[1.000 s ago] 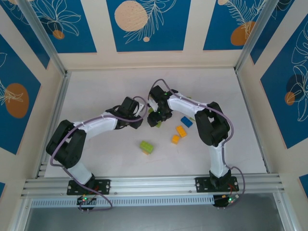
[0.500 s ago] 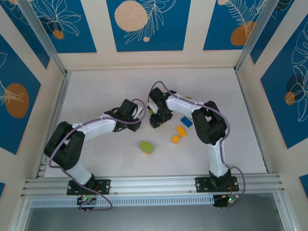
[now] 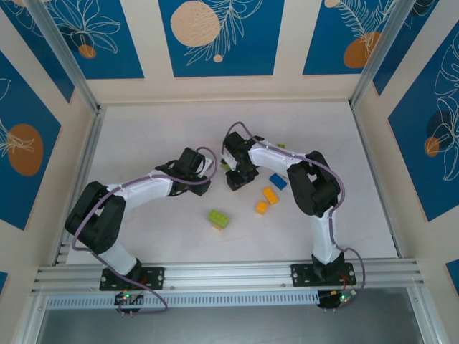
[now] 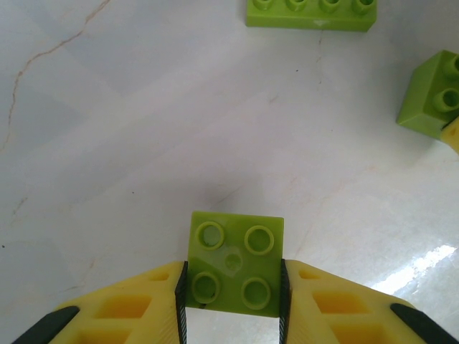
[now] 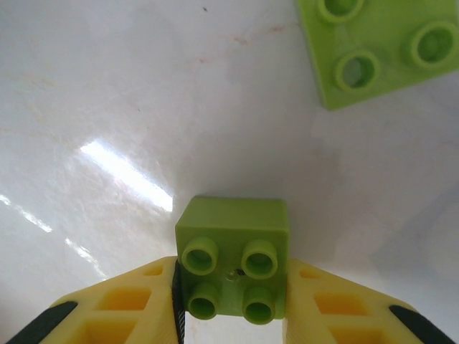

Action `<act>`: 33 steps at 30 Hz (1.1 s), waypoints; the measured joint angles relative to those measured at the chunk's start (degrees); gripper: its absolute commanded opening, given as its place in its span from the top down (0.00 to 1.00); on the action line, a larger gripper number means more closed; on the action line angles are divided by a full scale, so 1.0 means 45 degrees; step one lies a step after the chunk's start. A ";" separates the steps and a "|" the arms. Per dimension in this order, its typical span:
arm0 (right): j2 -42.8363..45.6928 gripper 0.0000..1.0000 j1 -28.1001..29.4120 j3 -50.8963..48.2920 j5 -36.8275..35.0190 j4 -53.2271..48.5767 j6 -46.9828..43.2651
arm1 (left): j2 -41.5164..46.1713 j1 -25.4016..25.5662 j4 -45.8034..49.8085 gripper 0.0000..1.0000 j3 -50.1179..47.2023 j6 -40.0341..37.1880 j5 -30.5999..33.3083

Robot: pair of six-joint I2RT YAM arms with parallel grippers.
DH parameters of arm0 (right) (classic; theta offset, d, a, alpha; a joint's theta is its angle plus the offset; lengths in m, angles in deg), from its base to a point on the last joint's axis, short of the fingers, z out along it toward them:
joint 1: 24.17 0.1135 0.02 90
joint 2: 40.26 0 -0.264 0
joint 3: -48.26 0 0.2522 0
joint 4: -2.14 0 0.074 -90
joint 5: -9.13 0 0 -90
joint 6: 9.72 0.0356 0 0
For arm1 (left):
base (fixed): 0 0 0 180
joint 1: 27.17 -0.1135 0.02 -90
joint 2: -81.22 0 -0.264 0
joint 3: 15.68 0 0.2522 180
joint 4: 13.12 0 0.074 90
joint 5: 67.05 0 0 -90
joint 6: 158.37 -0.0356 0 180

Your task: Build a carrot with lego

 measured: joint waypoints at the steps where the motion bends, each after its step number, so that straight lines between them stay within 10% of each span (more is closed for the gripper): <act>1: 0.0126 0.66 -0.0005 -0.0126 -0.0049 -0.0015 0.0068 | 0.0000 0.0024 0.0000 0.65 0.0000 0.0005 0.0000; 33: 0.6144 0.66 -0.1093 -0.2191 -0.1481 -0.1627 0.1433 | -0.4124 0.3245 0.0107 0.48 0.4031 0.0767 -0.0194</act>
